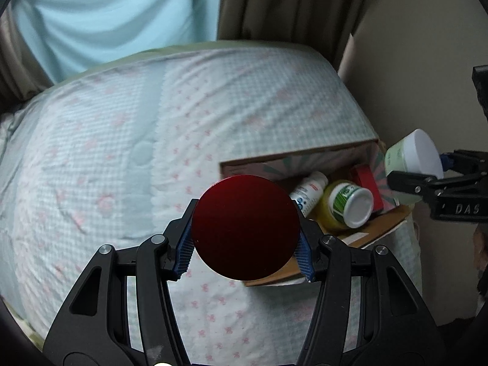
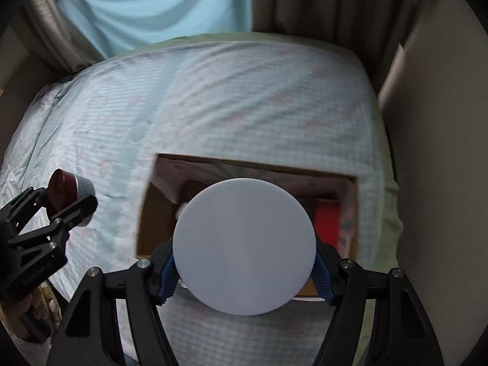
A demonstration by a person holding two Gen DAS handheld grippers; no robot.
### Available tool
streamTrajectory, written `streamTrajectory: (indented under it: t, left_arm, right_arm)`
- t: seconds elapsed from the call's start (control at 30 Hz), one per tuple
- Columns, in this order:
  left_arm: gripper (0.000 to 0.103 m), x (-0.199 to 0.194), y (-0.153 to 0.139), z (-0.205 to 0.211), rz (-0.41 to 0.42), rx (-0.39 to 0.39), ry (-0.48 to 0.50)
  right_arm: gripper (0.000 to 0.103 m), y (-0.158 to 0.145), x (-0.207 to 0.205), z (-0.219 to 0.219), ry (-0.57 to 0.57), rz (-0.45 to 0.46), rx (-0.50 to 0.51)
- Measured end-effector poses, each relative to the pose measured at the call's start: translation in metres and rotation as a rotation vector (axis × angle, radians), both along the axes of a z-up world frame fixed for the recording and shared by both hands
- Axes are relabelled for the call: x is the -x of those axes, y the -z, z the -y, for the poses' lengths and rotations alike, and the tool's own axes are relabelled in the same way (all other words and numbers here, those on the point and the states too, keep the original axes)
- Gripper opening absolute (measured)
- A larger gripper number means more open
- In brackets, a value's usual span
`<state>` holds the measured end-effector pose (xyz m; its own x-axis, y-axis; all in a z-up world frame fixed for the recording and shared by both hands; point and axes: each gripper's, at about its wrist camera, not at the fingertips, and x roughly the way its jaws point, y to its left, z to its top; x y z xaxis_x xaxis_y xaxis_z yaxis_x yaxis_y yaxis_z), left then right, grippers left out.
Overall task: Organize rigid objects
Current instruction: 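Carry the tin and jar into the cardboard box while both tools open to release them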
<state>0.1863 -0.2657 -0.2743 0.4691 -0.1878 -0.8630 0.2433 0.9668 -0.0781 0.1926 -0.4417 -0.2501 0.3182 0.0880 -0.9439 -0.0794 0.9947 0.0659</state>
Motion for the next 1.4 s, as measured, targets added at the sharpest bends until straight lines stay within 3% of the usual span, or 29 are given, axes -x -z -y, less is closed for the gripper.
streamTrajectory:
  t: [0.43,0.7,0.93,0.97,1.0,1.03,1.07,1.13,1.23,1.4]
  left_arm:
    - [0.052,-0.039,0.073,0.064,-0.122,-0.085,0.047]
    - [0.052,-0.087,0.113,0.089,-0.190,-0.129,0.095]
    - [0.052,-0.088,0.127,0.092,-0.229,-0.156,0.132]
    - [0.054,-0.087,0.127,0.092,-0.226,-0.168,0.144]
    - [0.072,-0.085,0.127,0.093,-0.226,-0.170,0.155]
    - [0.091,-0.083,0.124,0.092,-0.226,-0.163,0.170]
    - [0.102,-0.081,0.121,0.092,-0.226,-0.155,0.186]
    - [0.103,-0.076,0.113,0.090,-0.213,-0.119,0.200]
    - [0.103,-0.074,0.106,0.085,-0.217,-0.116,0.185]
    - [0.103,-0.071,0.096,0.075,-0.213,-0.105,0.170]
  right_arm:
    - [0.067,0.064,-0.030,0.075,0.083,-0.061,-0.062]
    - [0.067,0.092,-0.052,0.090,0.137,-0.116,-0.115]
    - [0.068,0.103,-0.060,0.092,0.178,-0.163,-0.181]
    - [0.068,0.103,-0.062,0.091,0.185,-0.167,-0.191]
    - [0.070,0.104,-0.064,0.088,0.180,-0.179,-0.191]
    - [0.085,0.103,-0.066,0.085,0.176,-0.186,-0.183]
    - [0.103,0.100,-0.066,0.084,0.178,-0.181,-0.172]
    - [0.103,0.091,-0.065,0.082,0.196,-0.158,-0.120]
    - [0.103,0.087,-0.059,0.081,0.211,-0.203,-0.034]
    - [0.103,0.087,-0.045,0.074,0.181,-0.202,-0.081]
